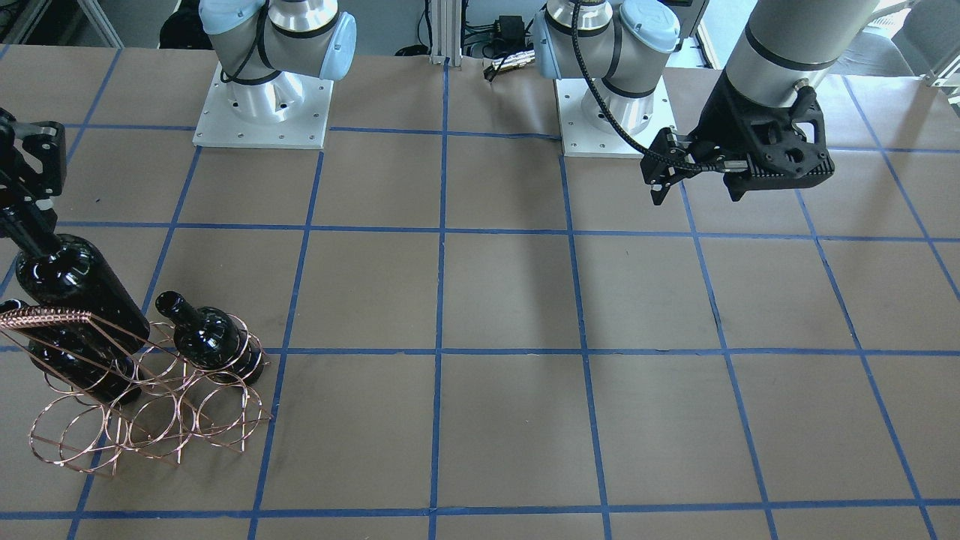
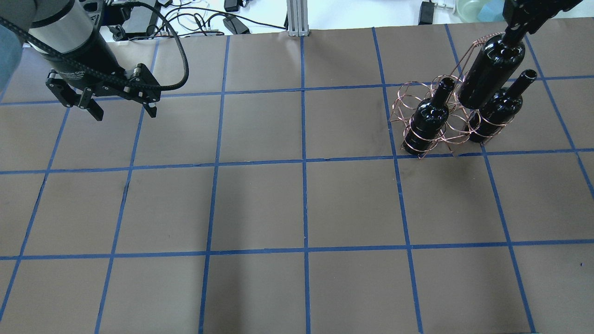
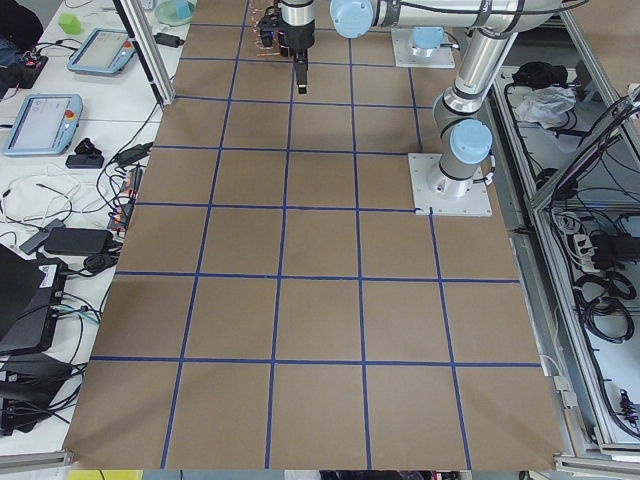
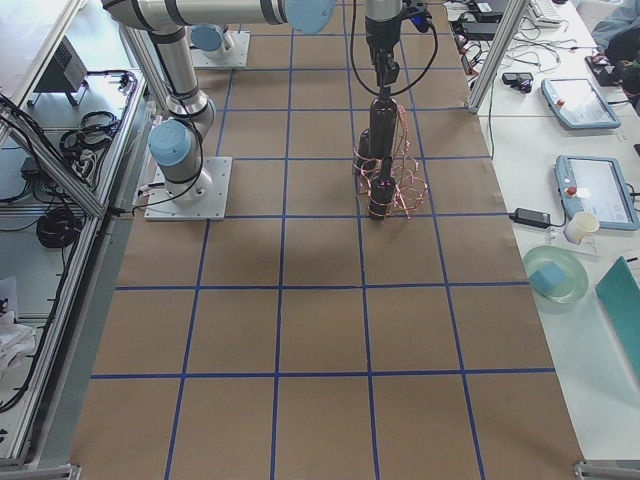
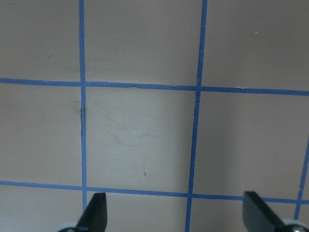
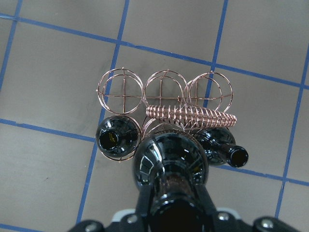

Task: Place wine into wine basket
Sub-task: 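Tilt the bottle and insert its base into the empty basket ring, then slide the bottle deeper into the basket ring with the right gripper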

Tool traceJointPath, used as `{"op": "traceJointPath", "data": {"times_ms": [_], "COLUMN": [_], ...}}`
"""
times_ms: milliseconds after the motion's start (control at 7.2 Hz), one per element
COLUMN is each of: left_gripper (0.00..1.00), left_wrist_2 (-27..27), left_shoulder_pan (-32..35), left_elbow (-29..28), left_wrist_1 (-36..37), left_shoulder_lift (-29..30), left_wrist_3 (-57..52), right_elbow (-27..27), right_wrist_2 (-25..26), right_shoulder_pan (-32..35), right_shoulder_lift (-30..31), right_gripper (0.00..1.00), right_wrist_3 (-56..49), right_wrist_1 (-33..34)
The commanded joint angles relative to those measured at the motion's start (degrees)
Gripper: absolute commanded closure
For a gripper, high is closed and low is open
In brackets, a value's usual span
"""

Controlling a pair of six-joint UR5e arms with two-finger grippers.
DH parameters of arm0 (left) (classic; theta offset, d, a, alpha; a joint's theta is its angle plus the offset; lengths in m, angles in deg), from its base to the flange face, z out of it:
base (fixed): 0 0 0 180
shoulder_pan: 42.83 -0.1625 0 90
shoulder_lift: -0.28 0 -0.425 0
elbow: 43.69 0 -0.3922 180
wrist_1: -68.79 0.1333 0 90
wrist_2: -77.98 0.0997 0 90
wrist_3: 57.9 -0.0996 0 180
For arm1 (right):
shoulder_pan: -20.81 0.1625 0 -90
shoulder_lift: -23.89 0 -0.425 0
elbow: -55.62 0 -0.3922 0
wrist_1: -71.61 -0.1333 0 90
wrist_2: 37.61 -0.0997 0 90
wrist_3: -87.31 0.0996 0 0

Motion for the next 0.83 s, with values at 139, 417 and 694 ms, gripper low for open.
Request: {"op": "traceJointPath", "data": {"times_ms": [139,417,694], "left_gripper": [0.00,0.00,0.00], "left_wrist_2": [-0.06,0.11,0.12], "left_shoulder_pan": [0.18,0.18,0.18], "left_elbow": [0.06,0.06,0.06], "left_wrist_1": [-0.10,-0.27,-0.54], "left_shoulder_lift": [-0.09,-0.44,-0.44], "left_wrist_3": [-0.45,-0.54,-0.54], "right_elbow": [-0.20,-0.82,-2.74], "right_wrist_2": [0.05,0.13,0.13], "right_shoulder_pan": [-0.03,-0.21,-0.29], "right_shoulder_lift": [-1.79,-1.79,-1.09], "right_gripper": [1.00,1.00,1.00], "right_wrist_3": [-1.64,-2.43,-4.00], "right_wrist_1": [2.16,1.72,1.63]}}
